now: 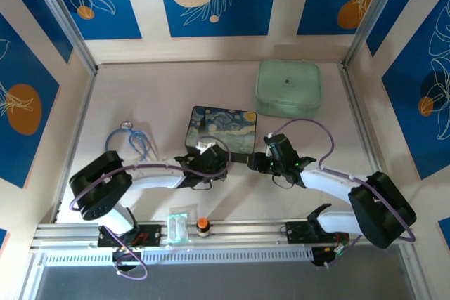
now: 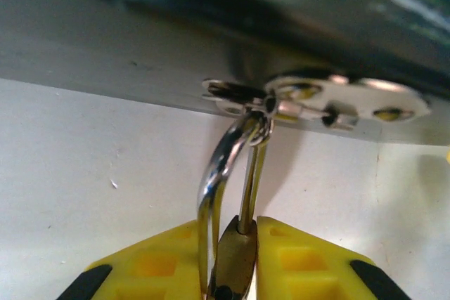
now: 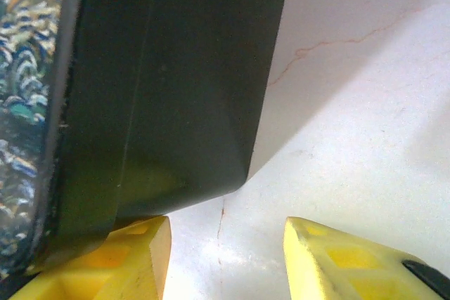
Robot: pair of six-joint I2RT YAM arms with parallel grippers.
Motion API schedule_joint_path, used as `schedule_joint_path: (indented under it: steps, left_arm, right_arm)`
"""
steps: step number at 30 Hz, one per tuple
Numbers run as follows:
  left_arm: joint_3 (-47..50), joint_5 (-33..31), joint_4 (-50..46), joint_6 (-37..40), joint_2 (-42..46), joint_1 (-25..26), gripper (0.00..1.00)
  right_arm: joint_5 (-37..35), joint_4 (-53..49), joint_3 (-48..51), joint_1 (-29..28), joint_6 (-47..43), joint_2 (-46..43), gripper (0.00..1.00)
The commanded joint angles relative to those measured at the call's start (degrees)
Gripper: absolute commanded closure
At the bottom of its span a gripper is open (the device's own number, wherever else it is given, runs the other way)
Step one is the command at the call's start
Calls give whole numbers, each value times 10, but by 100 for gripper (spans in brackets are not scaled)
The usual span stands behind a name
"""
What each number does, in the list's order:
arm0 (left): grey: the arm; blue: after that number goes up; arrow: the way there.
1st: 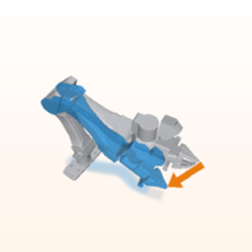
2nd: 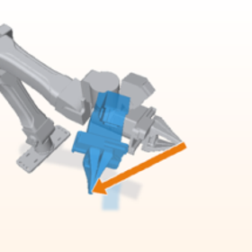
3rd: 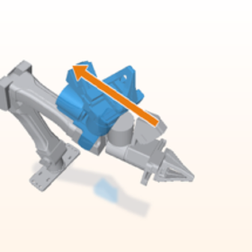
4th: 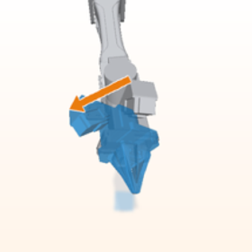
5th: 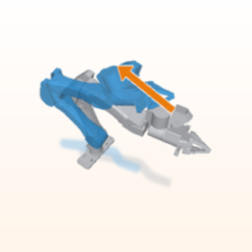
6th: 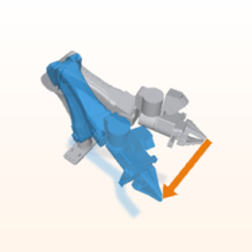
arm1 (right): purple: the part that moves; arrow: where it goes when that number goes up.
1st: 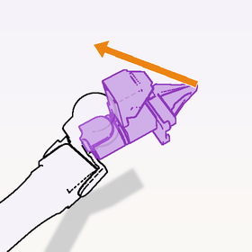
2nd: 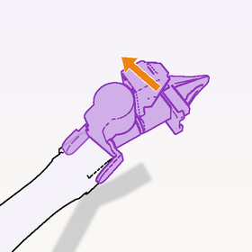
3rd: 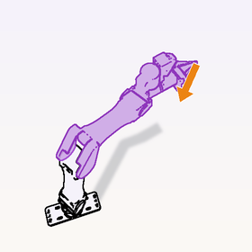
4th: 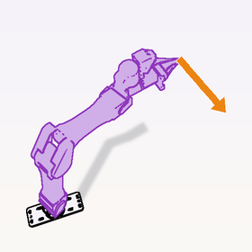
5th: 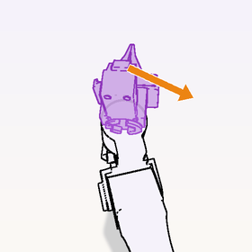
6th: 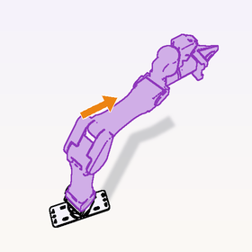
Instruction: Unlock the padlock with the key
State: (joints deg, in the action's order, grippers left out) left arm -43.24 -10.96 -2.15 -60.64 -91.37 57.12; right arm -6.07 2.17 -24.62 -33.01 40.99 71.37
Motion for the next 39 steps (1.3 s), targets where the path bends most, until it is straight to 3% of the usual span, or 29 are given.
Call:
schedule_joint_path:
  steps: [1, 11, 24, 29, 39]
  left_arm:
    - [4, -38, -88, 34, -23, 2, 79]
    - [-46, -90, -158, 50, -51, 34, 75]
    - [-127, -181, -285, 79, -84, 68, 77]
    - [-132, -198, -293, 78, -74, 83, 72]
    - [-165, -209, -335, 73, -92, 106, 71]
  right_arm:
    - [-8, 8, 0, -3, 6, -1, 54]
    - [-13, 1, 1, -4, 5, 4, 54]
    - [-16, -11, 3, -4, 10, -6, 54]
    - [-26, -9, 14, -5, 21, -17, 54]
    - [-26, -3, 24, -5, 25, -18, 54]
